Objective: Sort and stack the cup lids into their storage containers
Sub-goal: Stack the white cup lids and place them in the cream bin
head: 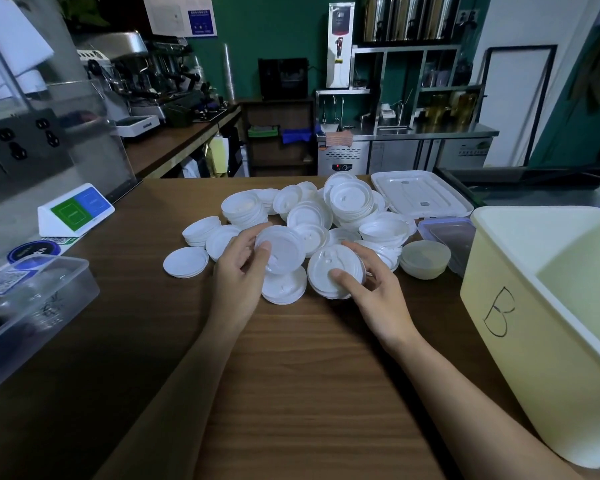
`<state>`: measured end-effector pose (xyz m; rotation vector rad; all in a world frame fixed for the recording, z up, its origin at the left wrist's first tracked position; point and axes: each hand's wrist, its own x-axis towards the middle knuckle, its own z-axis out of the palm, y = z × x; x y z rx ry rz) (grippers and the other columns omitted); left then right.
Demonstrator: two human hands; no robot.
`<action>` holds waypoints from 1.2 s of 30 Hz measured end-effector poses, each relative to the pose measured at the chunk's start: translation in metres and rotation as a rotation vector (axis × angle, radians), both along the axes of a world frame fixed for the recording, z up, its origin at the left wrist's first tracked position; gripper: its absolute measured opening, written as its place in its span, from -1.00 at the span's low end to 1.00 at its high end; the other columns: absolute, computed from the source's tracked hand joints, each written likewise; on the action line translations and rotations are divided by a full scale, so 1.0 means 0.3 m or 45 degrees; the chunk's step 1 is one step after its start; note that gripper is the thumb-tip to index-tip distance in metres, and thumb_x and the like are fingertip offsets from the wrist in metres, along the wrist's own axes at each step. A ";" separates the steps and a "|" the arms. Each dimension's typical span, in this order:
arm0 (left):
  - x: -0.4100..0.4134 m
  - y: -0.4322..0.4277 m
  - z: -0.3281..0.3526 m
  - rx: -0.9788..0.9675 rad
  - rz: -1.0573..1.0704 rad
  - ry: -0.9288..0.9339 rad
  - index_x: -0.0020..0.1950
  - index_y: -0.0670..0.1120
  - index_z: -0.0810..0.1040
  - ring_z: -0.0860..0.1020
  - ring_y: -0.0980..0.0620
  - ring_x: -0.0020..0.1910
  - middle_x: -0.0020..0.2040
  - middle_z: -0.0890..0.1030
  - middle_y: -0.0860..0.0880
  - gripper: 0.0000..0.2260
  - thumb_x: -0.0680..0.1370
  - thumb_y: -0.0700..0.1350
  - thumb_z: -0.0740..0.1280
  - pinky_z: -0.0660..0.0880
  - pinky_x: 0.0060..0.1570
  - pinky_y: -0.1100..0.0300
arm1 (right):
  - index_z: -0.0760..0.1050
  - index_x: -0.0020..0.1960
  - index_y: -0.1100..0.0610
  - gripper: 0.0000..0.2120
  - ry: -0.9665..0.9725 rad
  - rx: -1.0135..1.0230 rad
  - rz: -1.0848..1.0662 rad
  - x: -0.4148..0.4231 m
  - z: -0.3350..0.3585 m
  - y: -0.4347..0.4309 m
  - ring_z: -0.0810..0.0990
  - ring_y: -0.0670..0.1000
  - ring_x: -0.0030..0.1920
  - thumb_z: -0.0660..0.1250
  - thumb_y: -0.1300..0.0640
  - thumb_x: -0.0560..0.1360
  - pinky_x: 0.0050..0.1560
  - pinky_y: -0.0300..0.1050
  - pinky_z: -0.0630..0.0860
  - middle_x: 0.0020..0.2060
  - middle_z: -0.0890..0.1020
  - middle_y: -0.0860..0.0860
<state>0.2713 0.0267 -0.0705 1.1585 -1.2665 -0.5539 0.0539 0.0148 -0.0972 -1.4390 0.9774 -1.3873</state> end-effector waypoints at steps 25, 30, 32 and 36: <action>-0.108 0.034 -0.032 -0.093 -0.330 -0.232 0.33 -0.01 0.66 0.59 0.05 0.34 0.26 0.63 0.11 -0.69 0.59 -0.19 0.48 0.56 0.33 0.05 | 0.60 0.38 0.01 -0.65 0.033 0.034 0.178 0.018 0.031 0.026 0.55 -0.09 0.42 0.25 -0.07 0.68 0.54 0.07 0.37 0.31 0.67 -0.10; -0.108 0.025 -0.039 -0.055 -0.444 -0.291 0.43 0.04 0.59 0.51 0.03 0.44 0.36 0.58 0.13 -0.65 0.65 -0.13 0.41 0.48 0.41 -0.01 | 0.60 0.36 0.01 -0.65 0.050 -0.012 0.170 0.015 0.019 0.018 0.58 -0.05 0.39 0.37 -0.04 0.61 0.51 0.06 0.41 0.29 0.68 -0.07; -0.105 0.027 -0.032 0.018 -0.472 -0.220 0.48 0.05 0.54 0.51 0.11 0.44 0.39 0.58 0.12 -0.60 0.64 -0.09 0.43 0.49 0.40 0.08 | 0.61 0.35 0.02 -0.68 0.021 -0.013 0.163 0.013 0.018 0.015 0.60 -0.05 0.36 0.39 0.01 0.62 0.45 -0.01 0.44 0.27 0.69 -0.06; -0.091 0.027 -0.018 0.154 -0.440 -0.023 0.46 0.02 0.55 0.59 0.16 0.34 0.31 0.66 0.05 -0.52 0.55 0.00 0.49 0.53 0.36 0.13 | 0.62 0.33 0.07 -0.65 -0.105 0.004 0.163 0.015 0.021 0.015 0.63 -0.03 0.31 0.38 0.03 0.57 0.34 -0.12 0.49 0.24 0.70 -0.03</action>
